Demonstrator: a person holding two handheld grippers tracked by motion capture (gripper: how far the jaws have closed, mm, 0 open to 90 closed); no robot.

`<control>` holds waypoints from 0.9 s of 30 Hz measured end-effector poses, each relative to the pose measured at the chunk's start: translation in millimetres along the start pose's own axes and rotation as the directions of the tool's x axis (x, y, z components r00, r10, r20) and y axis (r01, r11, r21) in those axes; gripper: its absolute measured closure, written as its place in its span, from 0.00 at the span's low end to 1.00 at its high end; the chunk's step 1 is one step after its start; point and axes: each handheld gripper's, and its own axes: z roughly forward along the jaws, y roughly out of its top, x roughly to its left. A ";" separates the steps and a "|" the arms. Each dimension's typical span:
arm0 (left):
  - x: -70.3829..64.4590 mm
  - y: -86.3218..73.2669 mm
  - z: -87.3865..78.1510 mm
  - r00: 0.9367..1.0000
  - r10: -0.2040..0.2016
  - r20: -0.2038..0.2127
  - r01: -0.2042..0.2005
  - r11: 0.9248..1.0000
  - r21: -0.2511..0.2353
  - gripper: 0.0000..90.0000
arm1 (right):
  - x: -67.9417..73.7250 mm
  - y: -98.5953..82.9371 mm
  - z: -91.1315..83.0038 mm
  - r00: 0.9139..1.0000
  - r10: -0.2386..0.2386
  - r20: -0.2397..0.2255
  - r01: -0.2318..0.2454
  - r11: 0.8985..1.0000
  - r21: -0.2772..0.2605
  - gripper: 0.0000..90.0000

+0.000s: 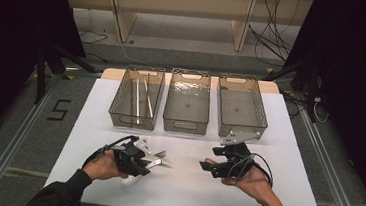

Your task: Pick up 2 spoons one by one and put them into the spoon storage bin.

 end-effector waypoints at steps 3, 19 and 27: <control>1.1 -0.2 -3.2 1.000 -0.012 -0.001 0.012 1.000 -0.020 0.82 | -0.1 0.0 0.1 1.000 0.002 -0.001 -0.002 1.000 0.001 0.35; 7.1 11.2 -27.1 0.997 -0.079 0.001 0.079 0.986 -0.145 0.82 | -0.9 0.0 -0.4 1.000 0.008 0.002 -0.008 1.000 0.001 0.35; 14.7 21.4 -38.3 0.992 -0.123 -0.003 0.119 0.970 -0.211 0.82 | -1.5 0.2 -1.3 1.000 0.009 0.004 -0.009 1.000 -0.004 0.35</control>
